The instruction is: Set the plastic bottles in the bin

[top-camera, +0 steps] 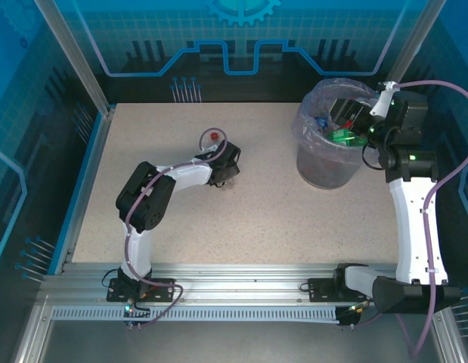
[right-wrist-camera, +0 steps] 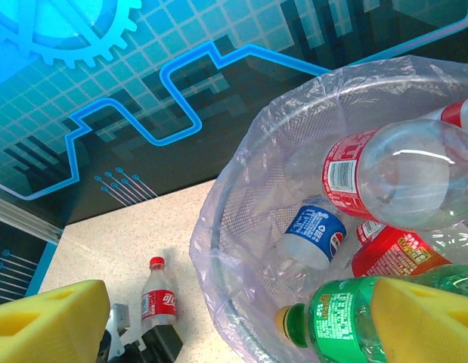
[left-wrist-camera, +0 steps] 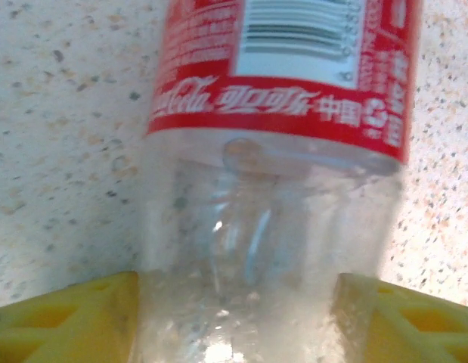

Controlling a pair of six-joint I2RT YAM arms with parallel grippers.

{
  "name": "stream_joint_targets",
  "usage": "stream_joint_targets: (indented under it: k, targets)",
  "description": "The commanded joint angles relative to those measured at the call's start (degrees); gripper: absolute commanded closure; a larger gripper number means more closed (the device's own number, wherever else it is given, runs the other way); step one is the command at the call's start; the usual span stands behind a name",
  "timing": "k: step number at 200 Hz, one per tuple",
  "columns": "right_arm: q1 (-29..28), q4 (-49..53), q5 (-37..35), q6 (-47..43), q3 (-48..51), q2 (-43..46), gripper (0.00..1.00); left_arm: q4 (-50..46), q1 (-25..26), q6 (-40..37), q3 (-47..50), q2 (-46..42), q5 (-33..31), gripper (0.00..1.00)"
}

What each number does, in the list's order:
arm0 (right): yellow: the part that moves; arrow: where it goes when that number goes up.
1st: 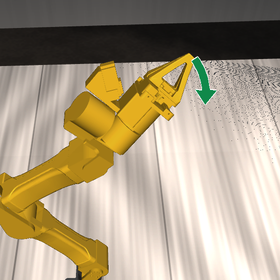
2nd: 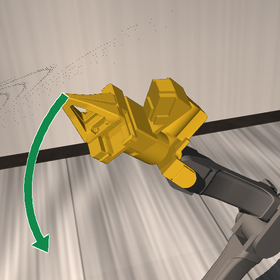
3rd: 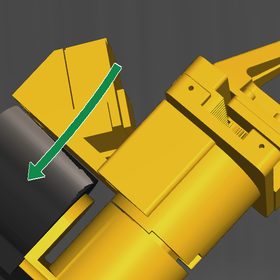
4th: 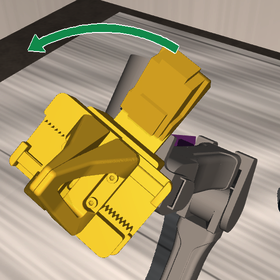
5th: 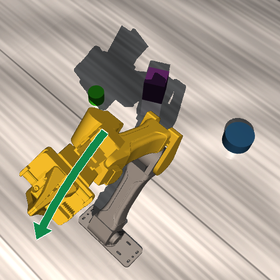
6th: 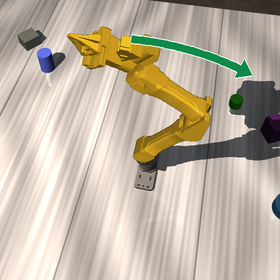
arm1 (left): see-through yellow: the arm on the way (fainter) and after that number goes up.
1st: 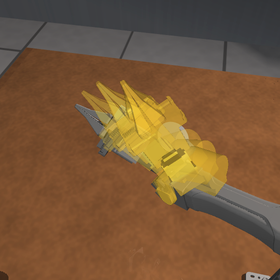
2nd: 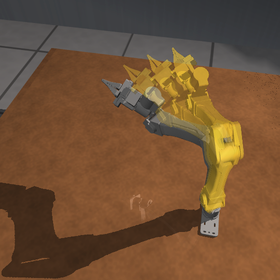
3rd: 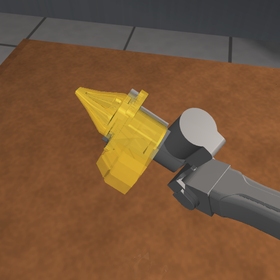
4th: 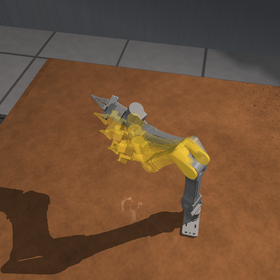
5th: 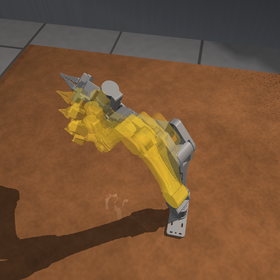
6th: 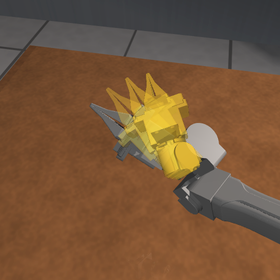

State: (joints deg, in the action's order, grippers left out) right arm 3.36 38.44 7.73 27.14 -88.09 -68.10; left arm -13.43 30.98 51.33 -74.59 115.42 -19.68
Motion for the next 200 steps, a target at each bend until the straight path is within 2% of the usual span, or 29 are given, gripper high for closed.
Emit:
stream_joint_targets:
  k: [1,27,51,74,94,104,122,164,200]
  targets:
    - [-1.40,1.34,-0.43,0.27,-0.08,1.03,0.10,-0.45,0.22,-4.77,1.20,-4.53,-0.11,0.38]
    - [-2.99,2.62,-0.68,0.31,-1.24,1.39,0.10,0.80,0.10,-12.37,2.63,-9.28,0.14,0.43]
    - [-7.72,3.40,-1.80,-0.02,-3.23,0.37,0.10,3.22,-1.32,-23.37,4.20,-14.66,6.37,0.46]
    - [-15.74,2.35,-4.46,0.17,-5.21,-2.36,0.10,6.14,-5.16,-29.15,7.68,-20.30,19.09,0.48]
    - [-21.31,-0.43,-4.11,1.90,-5.44,-5.97,0.10,11.59,-9.00,-33.56,12.35,-24.75,32.15,0.56]
    - [-23.60,-2.11,-3.95,2.85,-5.26,-7.91,0.10,13.57,-10.07,-36.32,14.32,-26.80,36.90,0.60]
    - [-27.12,-5.07,-3.20,4.39,-5.23,-11.57,0.11,16.84,-10.66,-40.59,17.79,-29.99,42.74,0.60]
    - [-31.85,-13.47,1.84,8.99,-5.38,-20.50,0.11,28.85,-10.70,-39.04,24.69,-33.44,51.69,0.63]
    - [-31.98,-14.86,-2.33,10.06,-2.70,-21.74,0.10,40.41,-10.64,-34.43,28.83,-34.73,55.00,0.61]
